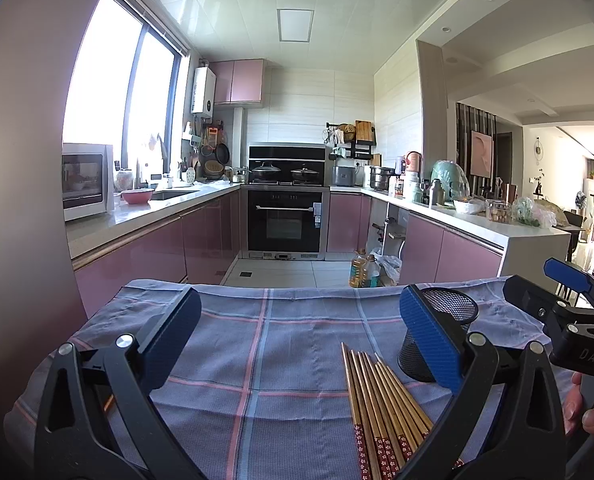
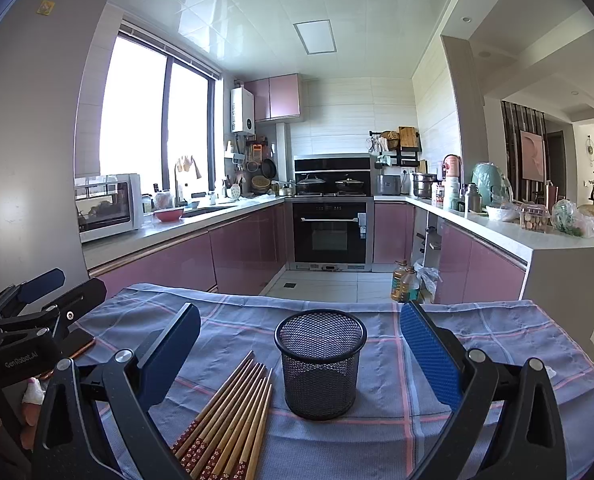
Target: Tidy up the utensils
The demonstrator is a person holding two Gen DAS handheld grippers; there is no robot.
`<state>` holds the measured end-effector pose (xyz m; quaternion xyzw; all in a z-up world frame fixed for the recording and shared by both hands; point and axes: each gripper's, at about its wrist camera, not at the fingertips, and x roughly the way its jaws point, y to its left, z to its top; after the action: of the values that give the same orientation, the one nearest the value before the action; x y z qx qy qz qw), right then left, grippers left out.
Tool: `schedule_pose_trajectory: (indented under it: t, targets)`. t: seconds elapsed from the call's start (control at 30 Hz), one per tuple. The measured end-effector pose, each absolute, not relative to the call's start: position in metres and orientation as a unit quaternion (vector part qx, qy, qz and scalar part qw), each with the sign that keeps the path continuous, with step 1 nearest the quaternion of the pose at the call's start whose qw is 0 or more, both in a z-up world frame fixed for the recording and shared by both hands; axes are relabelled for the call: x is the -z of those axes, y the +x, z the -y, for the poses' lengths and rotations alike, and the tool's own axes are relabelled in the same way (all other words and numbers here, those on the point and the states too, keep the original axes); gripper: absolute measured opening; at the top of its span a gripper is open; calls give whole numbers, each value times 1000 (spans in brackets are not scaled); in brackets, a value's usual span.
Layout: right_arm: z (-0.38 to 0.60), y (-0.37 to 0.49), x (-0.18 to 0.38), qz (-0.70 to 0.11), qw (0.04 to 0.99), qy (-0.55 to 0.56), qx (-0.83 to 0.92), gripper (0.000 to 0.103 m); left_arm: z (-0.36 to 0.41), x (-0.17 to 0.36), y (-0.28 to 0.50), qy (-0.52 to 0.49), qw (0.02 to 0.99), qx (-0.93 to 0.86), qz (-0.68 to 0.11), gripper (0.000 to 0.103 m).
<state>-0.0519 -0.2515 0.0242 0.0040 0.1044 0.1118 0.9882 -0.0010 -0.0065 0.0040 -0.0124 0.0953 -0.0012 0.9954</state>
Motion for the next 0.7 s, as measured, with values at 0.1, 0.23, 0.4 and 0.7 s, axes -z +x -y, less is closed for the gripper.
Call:
schedule_pose_trajectory:
  t: [0.1,0.23,0.4,0.7]
  targets:
    - [251,-52,-24,-104,988,4,-111,97,7,-4,-1,-12,995,1,-96,98]
    - [252,-51,-24,-105,988,4,-112,97,6,-4,-1,-12,995,2,-96,98]
    - [253,-49,-23,-107,987,7,-116,97,5,-4,0,-11,995,3,-98,98]
    - [252,-36,-10,-152,979,8,-135,97,5,10,16,8,990,10,-138,98]
